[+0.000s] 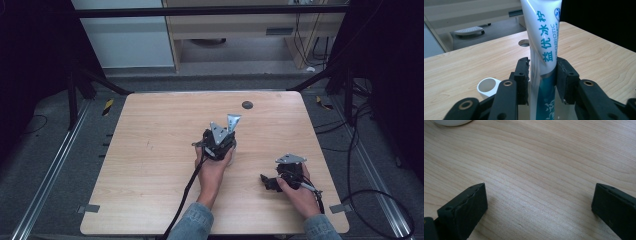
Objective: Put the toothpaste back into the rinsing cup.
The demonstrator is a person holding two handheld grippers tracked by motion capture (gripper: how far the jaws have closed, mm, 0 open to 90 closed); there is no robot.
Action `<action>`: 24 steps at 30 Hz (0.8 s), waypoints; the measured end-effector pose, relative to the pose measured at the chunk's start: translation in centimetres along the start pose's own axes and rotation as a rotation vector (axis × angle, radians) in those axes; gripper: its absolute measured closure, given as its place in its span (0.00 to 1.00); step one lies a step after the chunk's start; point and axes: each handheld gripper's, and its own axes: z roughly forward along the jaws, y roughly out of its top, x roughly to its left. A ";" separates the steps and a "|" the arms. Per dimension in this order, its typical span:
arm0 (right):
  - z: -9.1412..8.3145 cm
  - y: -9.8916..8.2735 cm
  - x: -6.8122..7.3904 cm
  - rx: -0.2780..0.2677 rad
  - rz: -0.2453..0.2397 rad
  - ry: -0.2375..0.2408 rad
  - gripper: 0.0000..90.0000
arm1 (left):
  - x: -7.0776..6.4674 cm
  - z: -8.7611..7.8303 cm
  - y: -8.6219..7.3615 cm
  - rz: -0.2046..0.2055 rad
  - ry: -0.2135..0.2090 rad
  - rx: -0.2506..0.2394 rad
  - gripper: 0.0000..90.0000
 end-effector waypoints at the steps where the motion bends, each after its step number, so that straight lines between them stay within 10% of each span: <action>1: 0.0 0.0 0.0 0.000 -0.001 0.000 0.01 | 0.0 -0.1 0.0 0.002 0.003 -0.001 0.71; 24: 0.0 0.0 0.0 0.000 -0.001 0.000 0.01 | -0.8 -0.9 0.1 0.031 -0.022 0.010 0.64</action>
